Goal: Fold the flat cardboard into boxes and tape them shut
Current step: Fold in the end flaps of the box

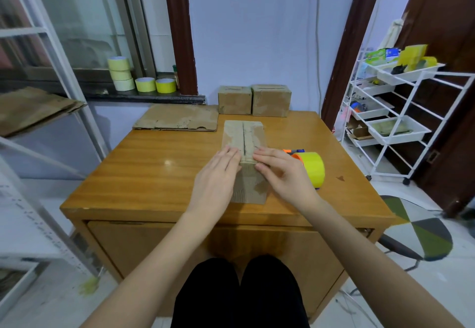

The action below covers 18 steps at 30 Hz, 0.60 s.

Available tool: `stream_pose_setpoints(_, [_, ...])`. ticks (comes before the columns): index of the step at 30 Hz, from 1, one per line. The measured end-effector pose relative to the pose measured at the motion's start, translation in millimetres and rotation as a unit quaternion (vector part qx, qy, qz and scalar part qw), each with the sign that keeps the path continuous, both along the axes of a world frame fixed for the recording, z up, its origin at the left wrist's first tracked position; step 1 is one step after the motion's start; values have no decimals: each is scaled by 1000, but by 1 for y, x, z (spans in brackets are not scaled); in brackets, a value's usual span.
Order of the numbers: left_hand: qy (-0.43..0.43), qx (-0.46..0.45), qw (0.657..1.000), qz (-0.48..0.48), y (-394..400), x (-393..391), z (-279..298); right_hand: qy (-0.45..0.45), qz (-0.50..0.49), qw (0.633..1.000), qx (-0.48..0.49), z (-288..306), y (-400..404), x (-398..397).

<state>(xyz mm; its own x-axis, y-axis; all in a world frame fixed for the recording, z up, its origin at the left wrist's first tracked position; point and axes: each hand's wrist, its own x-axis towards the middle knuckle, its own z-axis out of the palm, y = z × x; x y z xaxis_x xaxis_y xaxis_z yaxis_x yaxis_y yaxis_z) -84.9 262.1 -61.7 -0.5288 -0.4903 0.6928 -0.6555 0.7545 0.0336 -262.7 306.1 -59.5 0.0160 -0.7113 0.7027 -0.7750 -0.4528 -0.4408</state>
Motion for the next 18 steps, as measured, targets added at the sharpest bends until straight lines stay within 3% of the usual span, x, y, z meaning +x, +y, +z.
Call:
stream_pose_setpoints(8, [60,48,997,6,3,-4,-6,-100,28,994,23,-10,7,8])
stream_pose_setpoints(14, [17,75,997,-14,4,5,-5,-123,31,991,39,-17,14,18])
stream_pose_setpoints(18, [17,85,996,0,5,6,0,-223,18,966,131,-32,19,18])
